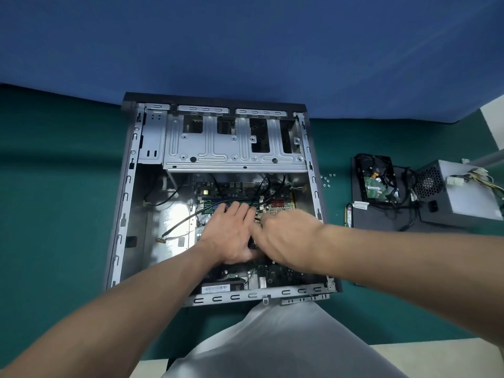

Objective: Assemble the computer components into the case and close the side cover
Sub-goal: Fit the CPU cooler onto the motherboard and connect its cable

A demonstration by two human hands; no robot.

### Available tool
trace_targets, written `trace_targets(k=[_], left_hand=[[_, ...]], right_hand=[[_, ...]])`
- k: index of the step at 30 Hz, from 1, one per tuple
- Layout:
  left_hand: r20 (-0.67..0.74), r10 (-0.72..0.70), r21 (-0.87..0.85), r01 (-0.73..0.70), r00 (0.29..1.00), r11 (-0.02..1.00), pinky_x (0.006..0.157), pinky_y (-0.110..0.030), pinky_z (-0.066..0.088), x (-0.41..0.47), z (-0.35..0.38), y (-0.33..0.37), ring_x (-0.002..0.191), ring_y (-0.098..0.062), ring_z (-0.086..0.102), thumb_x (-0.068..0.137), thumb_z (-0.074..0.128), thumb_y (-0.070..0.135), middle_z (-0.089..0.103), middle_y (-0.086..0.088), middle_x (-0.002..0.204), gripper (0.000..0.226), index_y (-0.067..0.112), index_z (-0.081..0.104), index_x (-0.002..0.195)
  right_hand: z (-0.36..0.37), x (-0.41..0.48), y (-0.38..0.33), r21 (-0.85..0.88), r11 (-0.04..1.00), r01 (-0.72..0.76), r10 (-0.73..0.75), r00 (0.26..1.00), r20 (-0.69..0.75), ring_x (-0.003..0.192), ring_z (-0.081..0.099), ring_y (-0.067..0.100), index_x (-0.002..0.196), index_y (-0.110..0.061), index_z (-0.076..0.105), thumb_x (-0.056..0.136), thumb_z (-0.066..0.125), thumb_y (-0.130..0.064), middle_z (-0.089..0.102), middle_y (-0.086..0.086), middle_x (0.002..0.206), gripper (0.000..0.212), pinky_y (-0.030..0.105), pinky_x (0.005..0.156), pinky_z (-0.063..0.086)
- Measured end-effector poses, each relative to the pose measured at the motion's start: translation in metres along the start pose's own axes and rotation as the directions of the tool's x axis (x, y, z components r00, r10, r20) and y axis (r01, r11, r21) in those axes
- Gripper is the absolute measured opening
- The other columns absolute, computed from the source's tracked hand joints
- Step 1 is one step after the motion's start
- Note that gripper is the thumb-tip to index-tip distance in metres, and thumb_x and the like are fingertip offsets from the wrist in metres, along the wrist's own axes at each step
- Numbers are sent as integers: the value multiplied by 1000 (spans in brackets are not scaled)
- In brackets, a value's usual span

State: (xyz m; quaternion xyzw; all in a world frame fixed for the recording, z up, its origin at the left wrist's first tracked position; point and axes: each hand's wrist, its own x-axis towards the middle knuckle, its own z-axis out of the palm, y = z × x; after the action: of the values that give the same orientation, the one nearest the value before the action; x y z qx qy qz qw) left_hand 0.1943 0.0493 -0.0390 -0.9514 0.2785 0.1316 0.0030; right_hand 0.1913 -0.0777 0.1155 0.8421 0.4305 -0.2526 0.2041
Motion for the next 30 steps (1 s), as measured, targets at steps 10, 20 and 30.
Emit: trace_targets(k=[10, 20, 30], left_hand=[[9, 4, 25, -4, 1000, 1000, 92, -46, 34, 1, 0, -1, 114, -28, 43, 73, 22, 78, 46, -11, 128, 97, 8, 32, 138], [29, -1, -17, 1, 1000, 1000, 91, -45, 33, 2, 0, -1, 109, -26, 41, 65, 9, 65, 45, -9, 122, 95, 9, 31, 138], [19, -17, -12, 17, 1000, 1000, 91, -45, 35, 1, 0, -2, 110, -26, 42, 72, 14, 57, 46, -9, 123, 83, 9, 31, 137]], right_hand=[[10, 13, 7, 617, 611, -496, 413, 864, 286, 87, 57, 28, 86, -11, 48, 95, 46, -21, 48, 5, 76, 13, 31, 70, 43], [5, 8, -20, 188, 978, -92, 99, 995, -31, 77, 57, 27, 106, -7, 59, 94, 47, -14, 64, 11, 96, 18, 31, 58, 37], [5, 3, -21, -105, 993, 62, -59, 998, 33, 66, 54, 22, 108, -7, 58, 97, 42, -13, 63, 7, 90, 20, 28, 46, 34]])
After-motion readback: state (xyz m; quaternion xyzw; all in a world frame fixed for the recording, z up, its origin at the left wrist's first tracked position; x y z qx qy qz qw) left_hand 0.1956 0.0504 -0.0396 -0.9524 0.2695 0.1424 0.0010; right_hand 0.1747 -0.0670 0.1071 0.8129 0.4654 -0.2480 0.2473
